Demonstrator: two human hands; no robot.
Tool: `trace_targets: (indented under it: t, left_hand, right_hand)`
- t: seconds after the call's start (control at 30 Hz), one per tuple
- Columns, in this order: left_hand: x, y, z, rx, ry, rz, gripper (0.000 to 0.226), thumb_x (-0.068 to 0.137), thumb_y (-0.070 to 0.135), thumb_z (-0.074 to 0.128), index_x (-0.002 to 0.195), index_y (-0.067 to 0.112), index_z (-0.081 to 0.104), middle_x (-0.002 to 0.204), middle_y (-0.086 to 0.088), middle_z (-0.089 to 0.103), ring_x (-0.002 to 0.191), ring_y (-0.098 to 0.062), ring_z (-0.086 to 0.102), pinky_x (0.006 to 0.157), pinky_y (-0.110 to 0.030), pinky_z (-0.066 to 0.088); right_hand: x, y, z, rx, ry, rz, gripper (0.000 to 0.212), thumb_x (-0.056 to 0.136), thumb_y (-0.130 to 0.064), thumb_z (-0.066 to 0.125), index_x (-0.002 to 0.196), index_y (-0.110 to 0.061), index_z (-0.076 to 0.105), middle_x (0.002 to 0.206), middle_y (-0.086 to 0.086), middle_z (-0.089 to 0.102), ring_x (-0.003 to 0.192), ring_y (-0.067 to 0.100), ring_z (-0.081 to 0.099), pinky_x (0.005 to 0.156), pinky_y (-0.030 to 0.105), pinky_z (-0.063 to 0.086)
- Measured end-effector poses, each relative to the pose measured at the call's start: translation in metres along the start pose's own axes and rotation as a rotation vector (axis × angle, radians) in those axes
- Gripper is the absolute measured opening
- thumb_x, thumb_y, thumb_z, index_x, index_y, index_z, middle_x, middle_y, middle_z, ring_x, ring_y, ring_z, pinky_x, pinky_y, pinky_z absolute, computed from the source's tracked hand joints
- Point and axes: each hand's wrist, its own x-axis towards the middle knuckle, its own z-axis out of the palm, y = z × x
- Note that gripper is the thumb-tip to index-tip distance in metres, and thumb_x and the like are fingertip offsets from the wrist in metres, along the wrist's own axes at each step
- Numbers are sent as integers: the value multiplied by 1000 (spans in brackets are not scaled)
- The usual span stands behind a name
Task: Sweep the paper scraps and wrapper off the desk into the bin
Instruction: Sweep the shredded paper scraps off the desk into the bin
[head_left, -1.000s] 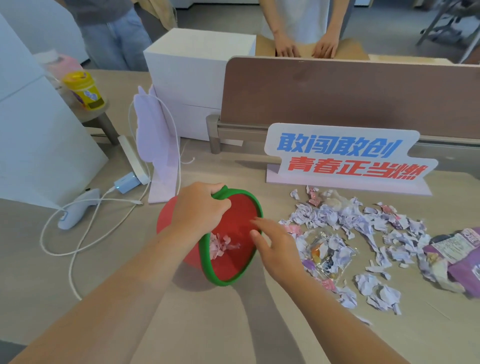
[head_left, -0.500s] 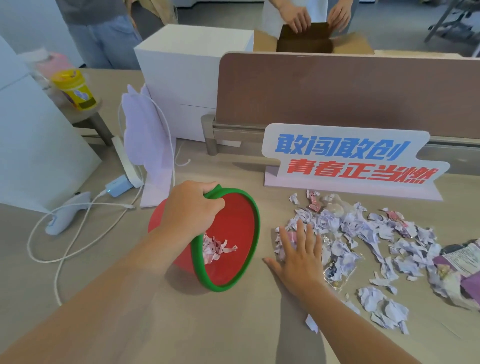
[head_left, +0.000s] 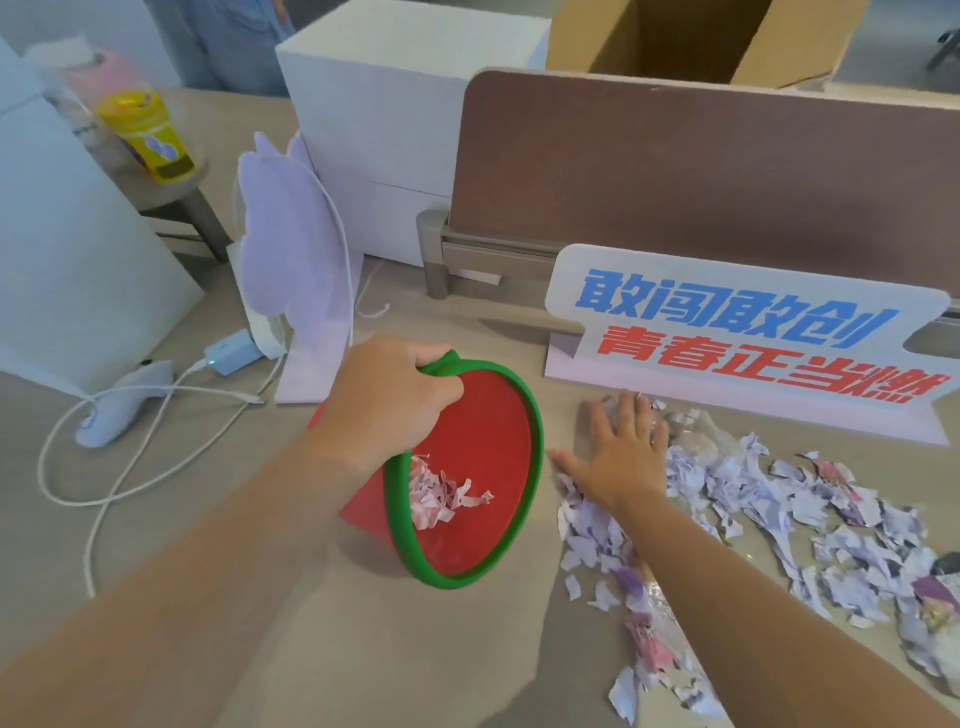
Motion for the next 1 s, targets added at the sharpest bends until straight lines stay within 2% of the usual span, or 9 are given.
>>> trace_targets:
  t: [0.13,0.2,0.27,0.33,0.47,0.57,0.7,0.83,1.0]
  left_hand:
    - [4,0,0,1,-30,-10,24,74,19,64,80,43,68,58,-3,67,42,-10,47,48,-22,40]
    - [6,1,-1,-2,-37,1,22,74,19,63,71,40,59,62,-13,66,44,-14,44,48,-24,38]
    - [9,0,-1,-9,-37,-10,22,73,19,64,80,40,64,51,-4,60,43,-14,45,48,-22,36]
    - [12,-1,-1,0,-20,-38,31,74,22,66,100,37,71,46,14,56,37,-4,47,46,-20,36]
    - [14,0,-1,25,7,-26,35,75,23,66,108,34,70,48,17,57,43,-5,52,39,-10,37]
    - [9,1,-2,23,-5,-28,37,75,22,66,110,33,69,49,21,54,43,-5,52,42,-14,38]
    - [6,-1,-6,-9,-4,-14,28,75,20,65,97,37,71,45,17,54,42,-12,51,43,-18,38]
    - [9,-2,-5,6,6,-11,36,75,23,65,110,32,69,55,21,57,42,-4,53,40,-12,37]
    - [5,-1,-2,-19,-4,-3,32,74,20,67,103,30,72,42,17,55,37,-5,49,44,-19,39]
  right_hand:
    - [7,5,-1,32,-87,-62,72,85,-67,21,143,-23,19,156,8,15,144,25,6,117,51,2]
    - [-1,7,-5,66,4,-119,65,84,-61,20,134,-23,36,144,9,39,135,27,31,114,47,17]
    - [-1,10,-14,111,160,-102,56,84,-56,24,122,-22,49,127,8,53,120,28,46,104,45,31]
    - [13,19,-21,100,168,27,51,89,-51,31,128,-20,44,141,12,40,132,31,35,110,48,25]
    - [24,27,-13,91,-109,103,62,92,-53,22,144,-19,19,157,10,10,143,29,11,117,47,11]
    - [-5,21,-6,155,-106,-8,53,93,-45,27,138,-17,31,151,7,27,138,26,25,111,44,25]
    - [-24,14,-12,269,113,-62,36,92,-36,37,117,-19,56,126,8,53,116,26,47,100,39,38]
    - [-4,4,-15,277,18,-9,40,94,-34,33,128,-16,44,141,13,39,129,31,35,107,45,29]
    - [-24,1,-10,190,-124,-259,39,94,-29,33,130,-18,42,131,6,48,120,27,42,100,40,38]
